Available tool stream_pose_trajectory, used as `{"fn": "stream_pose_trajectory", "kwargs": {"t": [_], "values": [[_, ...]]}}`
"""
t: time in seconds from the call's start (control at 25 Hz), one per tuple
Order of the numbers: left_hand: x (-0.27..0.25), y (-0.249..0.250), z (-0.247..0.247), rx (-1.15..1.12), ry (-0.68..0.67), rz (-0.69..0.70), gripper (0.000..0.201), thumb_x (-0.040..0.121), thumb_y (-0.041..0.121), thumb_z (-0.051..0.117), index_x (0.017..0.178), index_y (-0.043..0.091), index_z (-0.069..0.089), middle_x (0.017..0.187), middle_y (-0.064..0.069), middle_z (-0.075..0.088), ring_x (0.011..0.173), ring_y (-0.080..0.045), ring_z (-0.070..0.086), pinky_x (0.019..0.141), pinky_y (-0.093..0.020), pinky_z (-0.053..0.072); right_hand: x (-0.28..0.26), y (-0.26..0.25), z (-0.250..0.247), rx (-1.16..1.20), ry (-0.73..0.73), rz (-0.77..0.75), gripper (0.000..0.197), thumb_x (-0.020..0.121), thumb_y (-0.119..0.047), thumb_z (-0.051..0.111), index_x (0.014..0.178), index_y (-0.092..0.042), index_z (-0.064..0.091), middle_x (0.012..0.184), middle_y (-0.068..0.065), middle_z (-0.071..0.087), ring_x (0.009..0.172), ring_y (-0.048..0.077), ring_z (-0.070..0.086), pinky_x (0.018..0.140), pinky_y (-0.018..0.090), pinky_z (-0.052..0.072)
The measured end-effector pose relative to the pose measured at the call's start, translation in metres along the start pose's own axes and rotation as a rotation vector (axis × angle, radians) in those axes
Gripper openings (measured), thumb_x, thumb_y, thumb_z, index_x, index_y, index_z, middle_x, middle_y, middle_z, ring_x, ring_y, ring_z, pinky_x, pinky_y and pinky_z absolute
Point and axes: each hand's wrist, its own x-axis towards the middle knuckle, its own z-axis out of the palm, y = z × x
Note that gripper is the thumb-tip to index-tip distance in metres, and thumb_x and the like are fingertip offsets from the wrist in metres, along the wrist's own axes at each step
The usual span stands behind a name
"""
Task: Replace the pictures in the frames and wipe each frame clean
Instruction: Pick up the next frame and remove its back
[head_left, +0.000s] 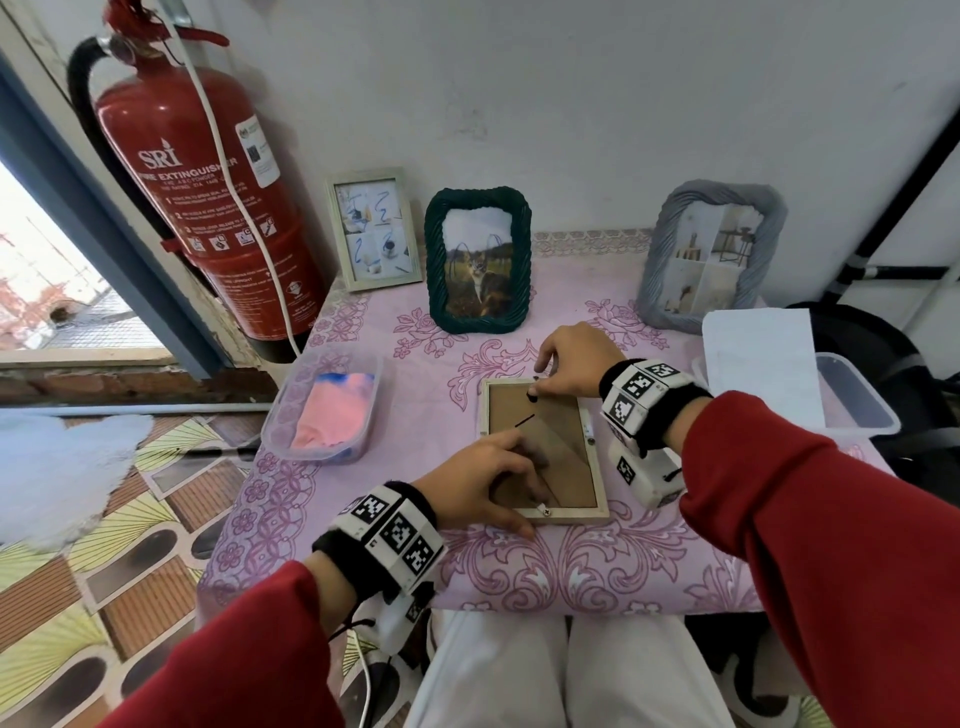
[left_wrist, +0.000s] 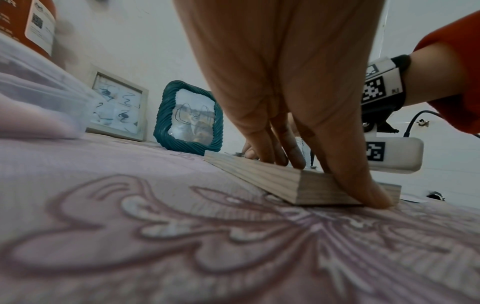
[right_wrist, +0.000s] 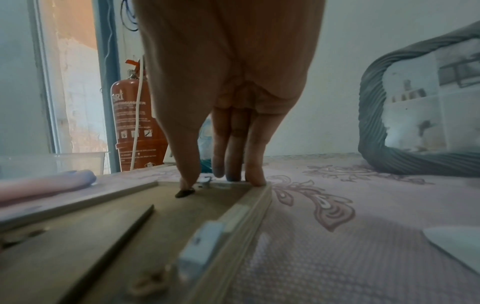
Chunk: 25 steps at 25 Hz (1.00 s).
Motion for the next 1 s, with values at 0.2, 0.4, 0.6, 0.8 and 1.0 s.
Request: {"fn": "stream_pose_trajectory", "kwargs": {"t": [0.2,0.4,0.6,0.8,1.0], "values": [[0.0,-0.002,0.001,0.005,0.004,-0.012,0.026,0.068,0.021,0.082,0.085,0.006,0.07,0.125,-0.006,0.05,0.12,-0.017,0.046,0.099,-0.03,0.04,-0.001,0.008,-0.002,0.095,-0.016,-0.008,0.029,0.068,-0.026,0.082,0.092,-0.013,0.073,0.086,0.006,0.074,0.083,0.017,0.067,0.075,0.023,0.047],[0.0,-0.003,0.001,-0.022,0.01,-0.006,0.021,0.067,0.019,0.083,0.08,0.006,0.072,0.126,-0.007,0.049,0.12,-0.017,0.046,0.1,-0.027,0.04,0.004,0.011,-0.001,0.121,-0.028,0.0,0.026,0.067,-0.02,0.083,0.09,-0.013,0.074,0.084,0.007,0.074,0.082,0.017,0.068,0.076,0.023,0.048],[-0.001,-0.003,0.002,-0.032,0.016,-0.01,0.019,0.068,0.018,0.082,0.078,0.006,0.072,0.126,-0.006,0.049,0.121,-0.016,0.046,0.099,-0.026,0.04,0.005,0.013,-0.003,0.13,-0.04,-0.027,0.02,0.068,-0.014,0.081,0.087,-0.012,0.076,0.084,0.007,0.075,0.081,0.016,0.069,0.077,0.024,0.05],[-0.001,-0.003,0.003,-0.033,0.018,-0.009,0.018,0.068,0.017,0.082,0.077,0.005,0.072,0.126,-0.006,0.049,0.121,-0.016,0.045,0.099,-0.022,0.039,0.006,0.013,-0.004,0.112,-0.05,-0.024,0.02,0.069,-0.01,0.08,0.088,-0.013,0.076,0.087,0.007,0.075,0.084,0.017,0.069,0.081,0.024,0.051],[0.0,-0.002,0.003,-0.063,0.027,0.006,0.017,0.066,0.015,0.083,0.076,0.005,0.074,0.125,-0.009,0.05,0.12,-0.019,0.047,0.099,-0.027,0.042,0.008,0.008,-0.003,0.072,-0.057,-0.003,0.019,0.07,-0.008,0.078,0.088,-0.013,0.076,0.087,0.007,0.075,0.085,0.018,0.068,0.078,0.022,0.047]]}}
